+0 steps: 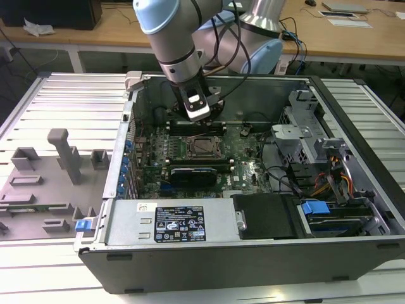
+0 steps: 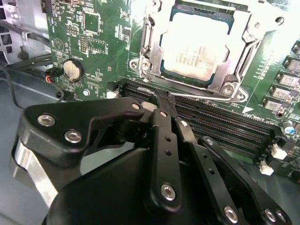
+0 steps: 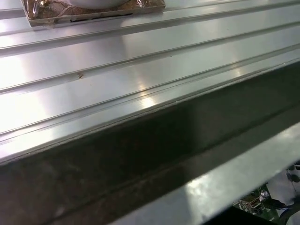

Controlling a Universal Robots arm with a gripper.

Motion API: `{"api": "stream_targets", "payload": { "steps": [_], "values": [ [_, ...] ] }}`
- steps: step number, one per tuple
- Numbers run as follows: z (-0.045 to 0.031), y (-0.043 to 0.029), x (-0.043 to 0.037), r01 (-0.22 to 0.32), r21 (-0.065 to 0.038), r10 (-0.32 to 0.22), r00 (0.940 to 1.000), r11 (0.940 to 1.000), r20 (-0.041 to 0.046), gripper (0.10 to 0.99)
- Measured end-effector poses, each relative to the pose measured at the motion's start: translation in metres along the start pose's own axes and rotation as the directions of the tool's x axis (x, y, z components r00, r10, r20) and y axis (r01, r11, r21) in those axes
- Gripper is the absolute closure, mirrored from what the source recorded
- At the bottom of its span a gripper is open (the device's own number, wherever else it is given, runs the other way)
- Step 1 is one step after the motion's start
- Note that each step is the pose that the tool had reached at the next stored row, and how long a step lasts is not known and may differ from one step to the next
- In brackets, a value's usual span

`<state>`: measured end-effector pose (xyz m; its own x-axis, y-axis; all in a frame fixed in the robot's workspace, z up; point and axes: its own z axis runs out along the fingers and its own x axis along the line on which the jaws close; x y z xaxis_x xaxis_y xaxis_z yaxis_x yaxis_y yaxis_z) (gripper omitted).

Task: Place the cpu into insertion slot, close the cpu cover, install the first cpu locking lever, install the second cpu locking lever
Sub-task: 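Install the first cpu locking lever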

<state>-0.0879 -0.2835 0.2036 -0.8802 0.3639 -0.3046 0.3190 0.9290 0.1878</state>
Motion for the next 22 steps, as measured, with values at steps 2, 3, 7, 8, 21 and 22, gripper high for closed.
{"api": "stream_targets", "payload": {
  "steps": [2,3,7,8,21,22],
  "values": [
    [0.0001,0.0006,0.0011,-0.004,0.001,0.004,1.0,1.0,0.0014,0.98],
    [0.0002,0.0007,0.0013,-0.006,0.001,0.006,1.0,1.0,0.002,0.98],
    [0.0033,0.0001,0.0023,-0.016,0.003,0.016,0.9998,0.9999,0.0087,0.98],
    [0.0045,-0.0001,0.0027,-0.019,0.004,0.019,0.9998,0.9998,0.01,0.98],
    [0.0111,-0.0033,0.004,-0.035,0.009,0.035,0.9993,0.9993,0.0147,0.98],
    [0.0114,-0.0036,0.0039,-0.036,0.009,0.036,0.9992,0.9993,0.015,0.98]
  ]
}}
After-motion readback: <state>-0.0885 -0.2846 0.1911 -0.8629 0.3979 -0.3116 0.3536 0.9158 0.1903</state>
